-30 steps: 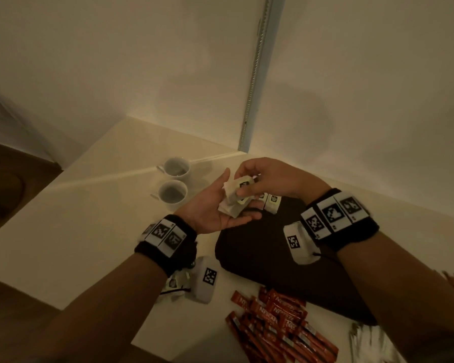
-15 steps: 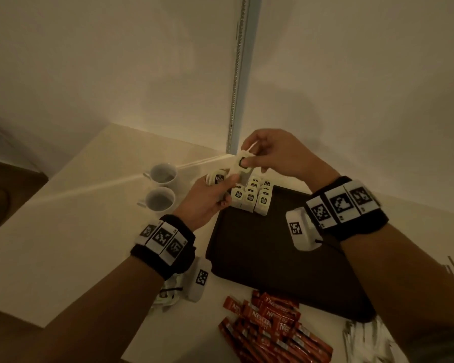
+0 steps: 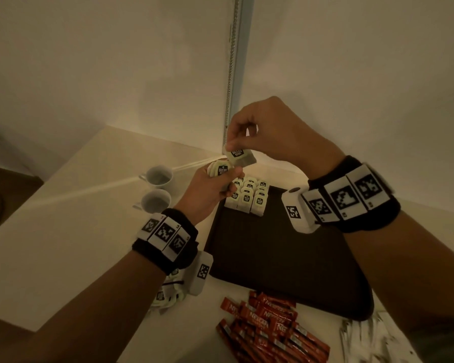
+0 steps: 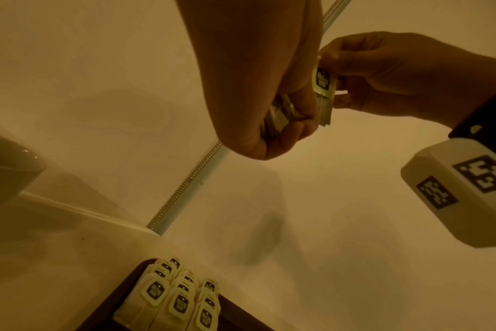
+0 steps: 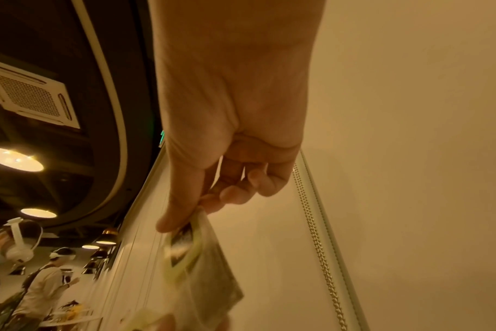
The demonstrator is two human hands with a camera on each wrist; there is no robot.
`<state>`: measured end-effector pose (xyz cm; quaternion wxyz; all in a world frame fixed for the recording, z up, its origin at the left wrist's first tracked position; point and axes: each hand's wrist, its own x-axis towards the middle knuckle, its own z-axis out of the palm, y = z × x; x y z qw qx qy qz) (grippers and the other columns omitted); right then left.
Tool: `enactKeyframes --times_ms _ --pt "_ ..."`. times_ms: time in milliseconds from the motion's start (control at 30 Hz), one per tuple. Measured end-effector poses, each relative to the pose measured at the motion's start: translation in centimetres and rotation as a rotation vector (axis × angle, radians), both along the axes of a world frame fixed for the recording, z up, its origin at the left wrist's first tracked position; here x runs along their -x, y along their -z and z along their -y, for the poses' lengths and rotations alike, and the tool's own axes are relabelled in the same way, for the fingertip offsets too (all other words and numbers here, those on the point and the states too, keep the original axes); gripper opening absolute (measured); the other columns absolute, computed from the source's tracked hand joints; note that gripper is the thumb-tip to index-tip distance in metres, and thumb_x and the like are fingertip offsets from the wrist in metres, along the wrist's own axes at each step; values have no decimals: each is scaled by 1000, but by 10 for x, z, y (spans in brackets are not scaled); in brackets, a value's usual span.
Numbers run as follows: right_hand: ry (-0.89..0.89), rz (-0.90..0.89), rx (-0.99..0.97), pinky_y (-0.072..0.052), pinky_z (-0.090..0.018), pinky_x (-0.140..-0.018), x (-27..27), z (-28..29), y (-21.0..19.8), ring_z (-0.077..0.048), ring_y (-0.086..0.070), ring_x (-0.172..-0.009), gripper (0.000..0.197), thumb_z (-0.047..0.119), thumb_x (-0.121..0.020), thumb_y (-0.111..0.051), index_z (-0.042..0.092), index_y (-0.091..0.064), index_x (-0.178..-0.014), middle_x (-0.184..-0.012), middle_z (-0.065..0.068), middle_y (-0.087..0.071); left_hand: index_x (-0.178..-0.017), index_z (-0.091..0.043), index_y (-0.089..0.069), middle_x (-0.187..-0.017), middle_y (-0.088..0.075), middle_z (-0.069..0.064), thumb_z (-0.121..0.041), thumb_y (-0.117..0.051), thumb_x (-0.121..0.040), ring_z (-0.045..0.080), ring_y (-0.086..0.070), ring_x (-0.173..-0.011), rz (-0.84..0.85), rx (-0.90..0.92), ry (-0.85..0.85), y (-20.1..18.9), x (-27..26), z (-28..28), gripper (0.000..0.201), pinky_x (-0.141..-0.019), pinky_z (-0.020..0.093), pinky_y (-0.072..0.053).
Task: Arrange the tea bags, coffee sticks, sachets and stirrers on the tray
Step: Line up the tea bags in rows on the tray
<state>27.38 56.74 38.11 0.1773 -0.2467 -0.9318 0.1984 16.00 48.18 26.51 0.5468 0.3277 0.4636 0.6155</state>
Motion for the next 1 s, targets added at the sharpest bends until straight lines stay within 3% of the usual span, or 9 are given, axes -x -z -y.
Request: enactKeyframes --times_ms 167,400,533,667,733,867,1000 --pt "15 -41 0 -42 -20 -66 0 -1 -1 -3 -52 -64 14 24 -79 -74 14 -72 -89 -76 6 -63 -84 -18 -59 -65 -64 -4 -9 -61 -87 7 -49 -49 12 -10 -24 -1 0 0 10 -53 17 -44" --pt "34 -86 33 -41 -9 -65 -1 -7 13 0 -55 -74 10 20 -90 -60 11 -61 -91 -83 7 -62 -89 -17 -60 -66 -64 -3 -8 -62 -86 8 -49 -49 4 -41 -78 -3 3 -2 10 -53 19 -42" --pt "20 -164 107 -51 -24 -61 -2 -7 20 -21 -66 -76 11 20 -89 -61 11 -59 -94 -82 -3 -70 -86 -17 -61 -65 -64 -4 -7 -60 -89 7 -49 -49 -3 -41 -119 -3 3 -2 10 -53 20 -41" --pt "57 -168 176 -53 -17 -68 -4 -13 25 -12 -66 -74 25 25 -81 -72 15 -67 -103 -84 -7 -71 -82 -19 -63 -68 -66 -3 -8 -60 -90 10 -52 -52 12 -41 -145 -1 2 -2 14 -55 23 -40" --pt "77 -123 169 -51 -13 -64 -5 -16 26 -5 -64 -69 21 23 -80 -73 13 -70 -98 -84 -6 -70 -84 -19 -63 -71 -67 -3 -9 -60 -90 11 -54 -55 13 -38 -151 0 3 -1 11 -55 22 -42" --pt "77 -128 166 -49 -13 -60 -5 -15 27 -7 -61 -65 13 21 -82 -71 12 -70 -92 -78 -2 -67 -91 -17 -62 -76 -70 -3 -11 -60 -91 10 -57 -58 18 -20 -143 -1 2 -2 7 -57 21 -44" --pt "82 -160 135 -43 -9 -56 -4 -16 30 2 -55 -60 7 17 -85 -68 12 -66 -89 -71 10 -60 -109 -25 -59 -78 -68 0 -9 -61 -90 12 -56 -59 46 -37 -117 0 1 -2 25 -58 22 -44"
